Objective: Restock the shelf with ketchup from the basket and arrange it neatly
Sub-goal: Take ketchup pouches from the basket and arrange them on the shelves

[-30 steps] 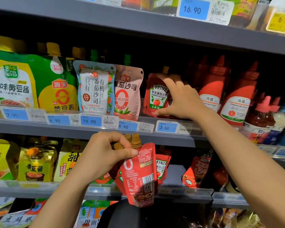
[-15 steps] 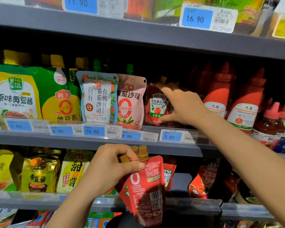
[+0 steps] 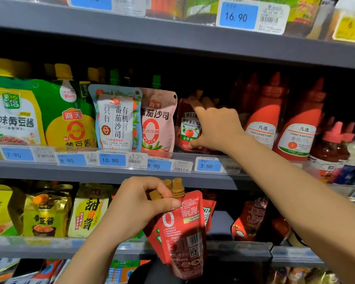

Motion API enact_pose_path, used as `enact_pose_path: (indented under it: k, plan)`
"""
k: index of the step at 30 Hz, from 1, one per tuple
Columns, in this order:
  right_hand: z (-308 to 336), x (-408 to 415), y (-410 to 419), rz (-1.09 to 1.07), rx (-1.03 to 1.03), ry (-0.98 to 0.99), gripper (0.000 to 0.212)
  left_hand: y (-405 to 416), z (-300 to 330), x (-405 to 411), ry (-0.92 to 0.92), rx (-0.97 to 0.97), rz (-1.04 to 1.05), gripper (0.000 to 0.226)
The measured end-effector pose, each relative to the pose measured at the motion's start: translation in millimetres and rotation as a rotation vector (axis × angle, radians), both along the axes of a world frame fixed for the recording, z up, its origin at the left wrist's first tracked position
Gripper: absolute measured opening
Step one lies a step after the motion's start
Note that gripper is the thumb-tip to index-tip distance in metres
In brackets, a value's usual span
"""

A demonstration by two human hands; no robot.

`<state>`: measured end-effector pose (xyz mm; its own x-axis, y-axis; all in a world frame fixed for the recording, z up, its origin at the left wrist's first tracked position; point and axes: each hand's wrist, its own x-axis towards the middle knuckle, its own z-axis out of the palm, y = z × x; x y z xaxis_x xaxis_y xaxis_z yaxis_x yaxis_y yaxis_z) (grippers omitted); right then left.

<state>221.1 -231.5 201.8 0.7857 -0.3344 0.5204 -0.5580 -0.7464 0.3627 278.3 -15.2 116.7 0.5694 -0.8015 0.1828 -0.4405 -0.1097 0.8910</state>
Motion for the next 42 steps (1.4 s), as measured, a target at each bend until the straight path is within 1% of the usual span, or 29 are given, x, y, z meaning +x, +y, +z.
enact_pose_path:
  k: [2,4,8,14,17,18,19,20,22,23,24,25,27,29,33,37,40,42]
  plan:
    - [0,-3,-6,0.037,0.056,0.015,0.105,3,0,2,-0.002,-0.011,-0.005,0.016]
    - [3,-11,-11,0.057,0.1,0.066,0.1,4,-1,5,-0.017,-0.016,-0.013,0.015]
    - [5,-20,-12,0.118,0.071,0.129,0.096,-1,-3,8,-0.025,-0.018,-0.015,0.015]
    - [10,-18,-13,0.11,-0.037,0.185,0.084,-7,-4,1,-0.02,-0.036,-0.047,0.017]
    - [13,-21,-11,0.081,-0.003,0.18,0.079,-5,-3,0,-0.015,-0.033,-0.061,0.016]
    - [14,-25,-10,0.064,0.024,0.145,0.077,-4,-2,0,-0.01,-0.034,-0.064,0.017]
    - [14,-29,-9,0.059,0.052,0.066,0.075,-3,-1,1,-0.004,-0.035,-0.063,0.019]
    - [11,-34,-8,0.087,0.079,-0.063,0.071,-2,1,2,0.0,-0.036,-0.061,0.022]
    - [-2,-42,-1,0.246,0.15,-0.351,0.057,-2,3,5,0.004,-0.043,-0.058,0.025]
    - [-8,-44,4,0.32,0.178,-0.421,0.049,-3,4,5,0.002,-0.051,-0.056,0.026]
    - [-13,-43,8,0.36,0.21,-0.425,0.045,-4,4,5,-0.001,-0.058,-0.055,0.027]
    - [-17,-41,12,0.352,0.25,-0.389,0.047,-5,5,5,-0.005,-0.062,-0.054,0.027]
    - [-21,-33,17,0.251,0.315,-0.289,0.059,-8,5,4,-0.005,-0.063,-0.053,0.028]
    - [-20,-25,17,0.201,0.34,-0.277,0.061,-9,4,4,0.008,-0.06,-0.057,0.027]
    - [-12,-17,10,0.216,0.401,-0.232,0.052,-6,1,6,0.03,-0.045,-0.053,0.02]
    - [-3,-19,1,0.201,0.444,-0.174,0.05,-8,1,7,0.007,-0.026,-0.044,0.016]
    - [-7,-25,-2,0.241,0.454,-0.086,0.057,-12,1,3,-0.014,-0.031,-0.05,0.016]
    - [-17,-32,3,0.294,0.507,-0.086,0.063,-14,1,0,-0.027,-0.031,-0.054,0.015]
